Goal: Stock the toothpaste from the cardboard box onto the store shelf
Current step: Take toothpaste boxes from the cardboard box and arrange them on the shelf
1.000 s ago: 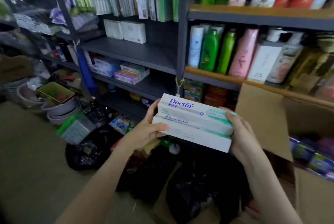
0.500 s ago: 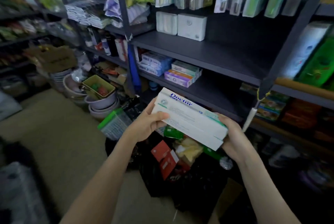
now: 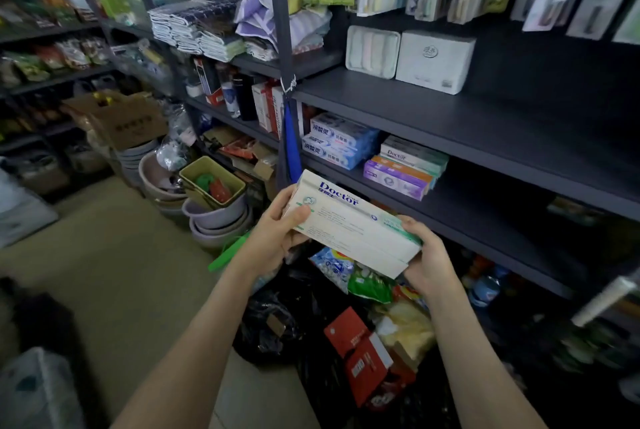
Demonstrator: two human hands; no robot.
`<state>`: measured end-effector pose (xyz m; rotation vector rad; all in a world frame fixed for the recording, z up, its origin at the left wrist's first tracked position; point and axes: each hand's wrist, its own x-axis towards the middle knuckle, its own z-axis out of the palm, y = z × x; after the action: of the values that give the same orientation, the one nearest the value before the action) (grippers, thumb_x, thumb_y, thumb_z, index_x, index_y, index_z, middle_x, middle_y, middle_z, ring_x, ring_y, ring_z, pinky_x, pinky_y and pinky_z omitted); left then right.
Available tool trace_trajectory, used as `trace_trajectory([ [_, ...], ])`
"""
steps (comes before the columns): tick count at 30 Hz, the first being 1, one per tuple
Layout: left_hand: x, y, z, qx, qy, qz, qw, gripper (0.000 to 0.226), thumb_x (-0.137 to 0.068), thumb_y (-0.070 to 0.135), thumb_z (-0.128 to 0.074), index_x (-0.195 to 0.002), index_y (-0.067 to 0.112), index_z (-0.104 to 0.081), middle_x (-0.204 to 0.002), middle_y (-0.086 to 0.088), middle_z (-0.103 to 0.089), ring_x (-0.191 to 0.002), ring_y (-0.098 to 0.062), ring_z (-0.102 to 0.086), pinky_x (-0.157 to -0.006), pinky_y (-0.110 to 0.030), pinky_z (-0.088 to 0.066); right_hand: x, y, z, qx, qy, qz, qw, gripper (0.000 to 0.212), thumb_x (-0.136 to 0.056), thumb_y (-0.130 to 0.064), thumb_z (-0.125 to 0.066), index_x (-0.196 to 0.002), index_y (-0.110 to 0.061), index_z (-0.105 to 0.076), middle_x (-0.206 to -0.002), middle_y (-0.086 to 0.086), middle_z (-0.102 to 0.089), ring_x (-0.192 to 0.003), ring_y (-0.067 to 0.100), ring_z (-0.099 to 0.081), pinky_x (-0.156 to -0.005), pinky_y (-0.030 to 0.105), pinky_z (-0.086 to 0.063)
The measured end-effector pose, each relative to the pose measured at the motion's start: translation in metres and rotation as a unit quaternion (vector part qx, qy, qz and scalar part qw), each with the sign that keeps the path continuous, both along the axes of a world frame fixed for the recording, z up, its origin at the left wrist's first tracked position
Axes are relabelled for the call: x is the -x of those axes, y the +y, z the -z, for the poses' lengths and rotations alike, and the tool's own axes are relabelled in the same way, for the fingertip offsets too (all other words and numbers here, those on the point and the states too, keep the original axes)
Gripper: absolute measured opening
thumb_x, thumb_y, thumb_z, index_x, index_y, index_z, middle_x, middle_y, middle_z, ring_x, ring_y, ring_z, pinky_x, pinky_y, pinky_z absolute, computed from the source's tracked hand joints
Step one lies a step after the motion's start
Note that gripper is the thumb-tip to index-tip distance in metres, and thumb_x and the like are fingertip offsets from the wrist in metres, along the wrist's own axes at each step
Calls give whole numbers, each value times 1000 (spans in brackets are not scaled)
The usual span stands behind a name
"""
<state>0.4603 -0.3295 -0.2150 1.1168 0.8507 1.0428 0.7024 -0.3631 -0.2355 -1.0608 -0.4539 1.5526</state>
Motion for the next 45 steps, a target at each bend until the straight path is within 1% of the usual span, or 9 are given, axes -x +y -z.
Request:
trace_trajectory([
  [5,48,80,-4,15,-18,3,1000,59,-73,24,-77,-127,23,-52,-114,2,-69,-103,-18,-66,-81,-31,-57,38,80,-11,83,-104,-135,982,48,-66,-53,-62,-100,-19,-64,-93,8,-67,-82,29,-61,-94,48,-45],
  [8,72,127,-1,39,-21,45,998,75,-62,27,-89,-128,23,-52,-119,0,-68,-108,-19,-65,-83,-29,-56,55,118,-4,81,-86,-116,986,50,-68,-50,-62,-105,-16,-62,-92,11,-65,-80,29,-62,-89,48,-50],
  [12,77,194,11,53,19,114,992,53,-92,3,-55,-134,33,-43,-125,10,-63,-118,-11,-58,-96,-28,-50,71,154,18,40,-46,3,998,42,-77,-40,-63,-110,-14,-61,-103,9,-64,-96,26,-60,-95,44,-48],
  [18,31,262,42,114,137,99,979,76,-79,63,-61,-133,18,-33,-133,-5,-50,-118,-18,-52,-99,-35,-41,66,170,51,19,-124,125,984,75,-69,-47,-78,-129,-8,-54,-122,7,-65,-114,26,-60,-96,39,-48],
  [23,-18,303,77,35,177,170,969,56,-90,42,-58,-134,18,-33,-123,4,-57,-104,-3,-56,-83,-18,-45,31,179,83,-30,-210,146,966,67,-78,-52,-71,-133,-18,-52,-127,1,-63,-120,20,-58,-105,42,-40],
  [28,-81,341,118,-65,203,268,940,85,-78,58,-44,-152,33,-9,-150,4,-36,-133,-9,-36,-112,-25,-26,-37,206,121,-57,-296,167,939,93,-55,-70,-78,-135,-43,-38,-128,-15,-61,-120,2,-54,-99,25,-39],
  [34,-157,387,151,-188,169,284,925,71,-100,27,-45,-152,29,2,-146,23,-20,-132,4,-22,-91,0,-23,-107,236,168,-86,-403,175,894,77,-83,-47,-54,-149,-45,-14,-142,-22,-43,-129,-1,-42,-109,27,-31],
  [40,-200,435,186,-227,197,277,913,92,-79,55,-50,-153,28,-3,-160,3,-17,-145,-10,-19,-121,-37,-14,-141,275,190,-111,-445,203,865,78,-87,-39,-49,-151,-32,-7,-150,-11,-34,-132,2,-38,-107,19,-29],
  [45,-208,445,205,-274,257,181,909,63,-99,27,-50,-152,31,-17,-155,-2,-21,-142,-14,-21,-115,-27,-14,-148,294,206,-133,-426,198,873,84,-82,-36,-53,-150,-35,-4,-141,-24,-41,-112,-23,-44,-88,1,-38],
])
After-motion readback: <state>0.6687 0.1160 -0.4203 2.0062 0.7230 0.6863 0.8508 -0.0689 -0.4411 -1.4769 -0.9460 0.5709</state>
